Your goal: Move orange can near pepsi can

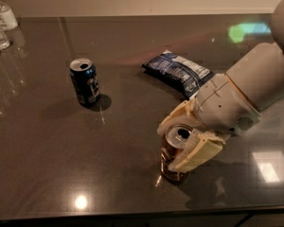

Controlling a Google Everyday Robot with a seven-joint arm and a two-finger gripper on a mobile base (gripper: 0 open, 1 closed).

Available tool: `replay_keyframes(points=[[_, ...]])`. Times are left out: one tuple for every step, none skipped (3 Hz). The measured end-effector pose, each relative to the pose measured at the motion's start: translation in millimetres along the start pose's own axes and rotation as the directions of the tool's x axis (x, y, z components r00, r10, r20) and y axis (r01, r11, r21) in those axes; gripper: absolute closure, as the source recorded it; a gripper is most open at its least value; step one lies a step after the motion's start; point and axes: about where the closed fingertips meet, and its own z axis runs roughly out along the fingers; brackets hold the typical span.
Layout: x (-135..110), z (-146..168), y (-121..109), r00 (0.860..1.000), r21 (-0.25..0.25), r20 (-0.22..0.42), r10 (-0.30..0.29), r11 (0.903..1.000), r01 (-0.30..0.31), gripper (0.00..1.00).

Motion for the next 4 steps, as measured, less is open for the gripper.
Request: replay_keyframes(points=[[-13.5,-0.7,-20.6,0.999,0.018,-0.043,-0.02,0.9996,0.021,0.88],[-28.6,-1.3,-52.5,0.997,0.047,-0.075,-0.028,0.9984,0.031,1.0],[-39.8,-2.8,-83.8,0.997,0.084,-0.07,-0.017,0.9962,0.022,1.0],[-52.5,1.3,-110.2,0.999,0.113,-0.033,-0.007,0.9936,0.01,1.0]])
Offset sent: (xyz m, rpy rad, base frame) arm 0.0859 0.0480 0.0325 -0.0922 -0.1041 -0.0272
